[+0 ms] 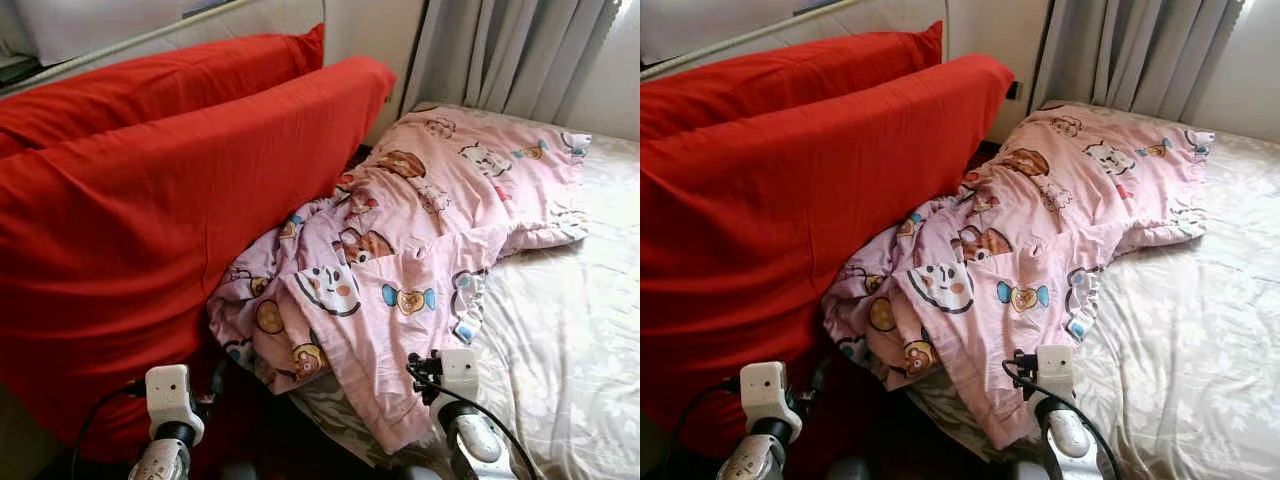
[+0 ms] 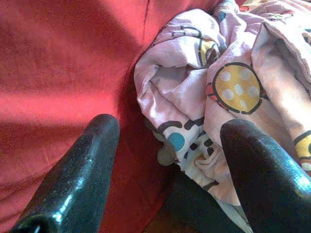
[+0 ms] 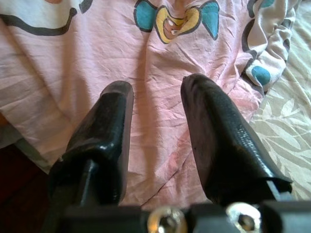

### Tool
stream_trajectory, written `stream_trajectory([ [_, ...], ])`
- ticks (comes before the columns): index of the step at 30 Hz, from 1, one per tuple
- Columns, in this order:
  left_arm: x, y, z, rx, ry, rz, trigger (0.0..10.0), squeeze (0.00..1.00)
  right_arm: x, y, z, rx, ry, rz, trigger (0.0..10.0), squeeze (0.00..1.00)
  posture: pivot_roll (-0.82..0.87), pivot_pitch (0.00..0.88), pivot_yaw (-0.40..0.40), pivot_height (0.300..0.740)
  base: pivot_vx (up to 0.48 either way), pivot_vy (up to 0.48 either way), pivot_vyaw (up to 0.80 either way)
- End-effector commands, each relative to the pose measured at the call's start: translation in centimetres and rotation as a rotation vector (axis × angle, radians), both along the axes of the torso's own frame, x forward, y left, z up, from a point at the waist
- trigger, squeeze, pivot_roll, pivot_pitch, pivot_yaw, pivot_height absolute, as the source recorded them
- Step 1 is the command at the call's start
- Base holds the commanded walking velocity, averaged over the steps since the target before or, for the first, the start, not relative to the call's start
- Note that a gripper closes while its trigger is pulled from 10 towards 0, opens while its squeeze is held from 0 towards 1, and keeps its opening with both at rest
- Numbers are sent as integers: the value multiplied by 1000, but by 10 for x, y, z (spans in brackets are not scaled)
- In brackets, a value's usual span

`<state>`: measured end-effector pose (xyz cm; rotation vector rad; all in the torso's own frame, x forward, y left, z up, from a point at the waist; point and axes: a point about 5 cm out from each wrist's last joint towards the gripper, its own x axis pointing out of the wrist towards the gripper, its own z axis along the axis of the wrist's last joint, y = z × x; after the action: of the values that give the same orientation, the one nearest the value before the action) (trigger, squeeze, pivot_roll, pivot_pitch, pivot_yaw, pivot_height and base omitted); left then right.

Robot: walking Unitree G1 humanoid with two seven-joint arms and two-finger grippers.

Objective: Clean up the room

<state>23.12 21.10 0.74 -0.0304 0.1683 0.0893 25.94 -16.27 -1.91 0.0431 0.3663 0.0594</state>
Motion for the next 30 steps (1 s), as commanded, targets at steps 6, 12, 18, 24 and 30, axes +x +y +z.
stream_trajectory([
  [6, -5, 3, -1, 11, 15, -6, 10000, 0, -4, 0, -3, 5, 8, -4, 10000, 0, -9, 55, 2, 592, 0, 0, 0],
  [12, -5, 3, -1, 13, 17, -11, 10000, 0, -4, 2, -4, 3, 16, -2, 10000, 0, -8, 60, 6, 592, 166, 0, 0],
  [18, -5, 3, 0, 15, 16, -14, 10000, 0, -5, 3, -5, 12, 29, -14, 10000, 0, 1, 64, 10, 592, 254, 0, 0],
  [24, -7, 4, 0, 16, 16, -15, 10000, 0, -2, 4, -4, 16, 29, -11, 10000, 0, 4, 68, 13, 592, 252, 0, 0],
  [30, -8, 5, 2, 17, 14, -18, 10000, 0, 1, 6, -3, 27, 38, 4, 10000, 0, 11, 80, 20, 592, 40, 0, 0],
])
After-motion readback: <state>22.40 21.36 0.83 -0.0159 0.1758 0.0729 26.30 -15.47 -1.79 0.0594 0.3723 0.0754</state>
